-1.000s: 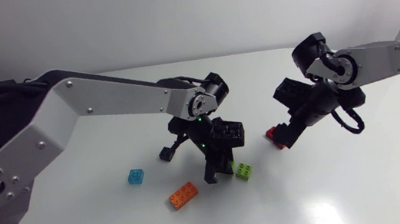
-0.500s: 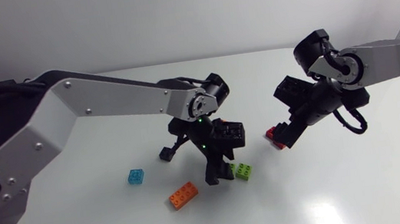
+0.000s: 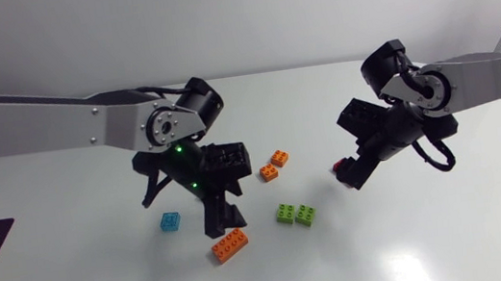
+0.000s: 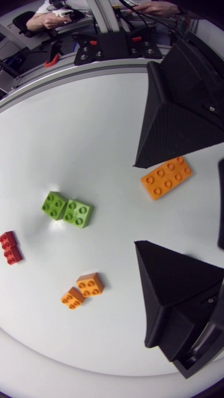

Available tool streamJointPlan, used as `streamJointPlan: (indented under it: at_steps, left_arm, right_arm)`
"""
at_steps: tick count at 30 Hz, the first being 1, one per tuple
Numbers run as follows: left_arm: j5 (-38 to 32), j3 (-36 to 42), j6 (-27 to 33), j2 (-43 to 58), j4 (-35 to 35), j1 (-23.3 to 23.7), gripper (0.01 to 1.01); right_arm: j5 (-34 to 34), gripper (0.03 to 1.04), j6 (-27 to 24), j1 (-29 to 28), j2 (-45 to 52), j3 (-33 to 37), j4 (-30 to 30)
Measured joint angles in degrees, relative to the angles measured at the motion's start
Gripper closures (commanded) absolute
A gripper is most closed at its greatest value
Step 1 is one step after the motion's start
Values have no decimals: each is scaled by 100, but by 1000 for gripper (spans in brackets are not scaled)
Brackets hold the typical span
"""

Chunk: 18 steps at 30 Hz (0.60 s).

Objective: Separate the duplo bricks

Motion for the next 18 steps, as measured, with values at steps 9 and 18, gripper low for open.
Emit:
streamJointPlan:
  at_steps: [9, 18]
  left_arm:
    - [-153, -1045, -175, -824, 470, 413, 215]
    - [-452, -1773, -367, -988, 863, 448, 215]
  right_arm:
    - [2, 70, 153, 111, -603, -289, -61]
    - [28, 70, 302, 236, -1132, -616, -138]
